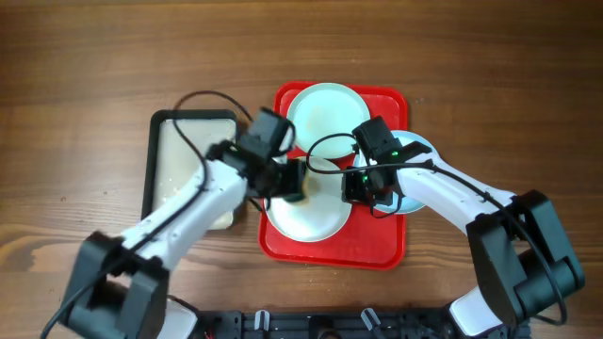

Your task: Clean dirty plates on tray and stack at the side

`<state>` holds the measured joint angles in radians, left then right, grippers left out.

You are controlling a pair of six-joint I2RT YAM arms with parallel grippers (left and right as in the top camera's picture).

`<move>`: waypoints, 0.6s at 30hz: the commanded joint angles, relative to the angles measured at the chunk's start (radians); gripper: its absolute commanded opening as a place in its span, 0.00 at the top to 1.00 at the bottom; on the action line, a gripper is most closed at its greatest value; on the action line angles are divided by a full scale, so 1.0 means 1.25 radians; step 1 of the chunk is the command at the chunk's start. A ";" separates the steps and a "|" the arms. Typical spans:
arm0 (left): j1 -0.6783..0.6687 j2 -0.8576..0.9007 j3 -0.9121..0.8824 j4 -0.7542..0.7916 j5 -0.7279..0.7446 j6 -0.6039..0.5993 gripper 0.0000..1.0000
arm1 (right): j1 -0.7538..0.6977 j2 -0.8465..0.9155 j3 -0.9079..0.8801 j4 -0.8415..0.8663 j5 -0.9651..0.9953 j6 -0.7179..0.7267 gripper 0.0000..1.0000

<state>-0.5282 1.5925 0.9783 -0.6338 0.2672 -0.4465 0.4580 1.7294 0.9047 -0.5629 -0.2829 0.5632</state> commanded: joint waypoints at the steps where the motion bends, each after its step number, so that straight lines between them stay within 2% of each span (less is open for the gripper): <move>1: -0.032 0.099 -0.034 0.055 -0.023 -0.009 0.96 | -0.010 0.017 -0.004 0.002 0.063 0.010 0.96; 3: -0.035 0.166 -0.033 0.074 -0.019 -0.009 0.96 | -0.010 0.017 -0.004 0.002 0.061 0.010 0.96; 5: -0.019 0.183 -0.011 0.039 -0.014 -0.009 0.96 | -0.010 0.017 -0.004 0.000 0.061 0.010 0.96; 7: 0.024 0.178 0.032 -0.070 -0.126 -0.015 0.96 | -0.010 0.017 -0.004 -0.002 0.061 0.010 0.96; 9: 0.063 0.179 0.034 -0.119 -0.248 -0.015 0.96 | -0.010 0.017 -0.004 -0.001 0.061 0.010 0.96; 10: 0.081 0.179 0.034 -0.122 -0.260 -0.014 0.96 | -0.010 0.017 -0.004 -0.002 0.061 0.010 0.96; 14: 0.072 0.179 0.034 -0.027 -0.077 -0.005 0.96 | -0.010 0.017 -0.004 -0.002 0.061 0.010 0.96; 18: -0.012 0.190 0.034 0.061 0.096 -0.040 0.96 | -0.010 0.017 -0.004 -0.002 0.061 0.010 0.96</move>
<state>-0.4679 1.7916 1.0309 -0.6205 0.2249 -0.4549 0.4522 1.7294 0.9054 -0.5602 -0.2787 0.5644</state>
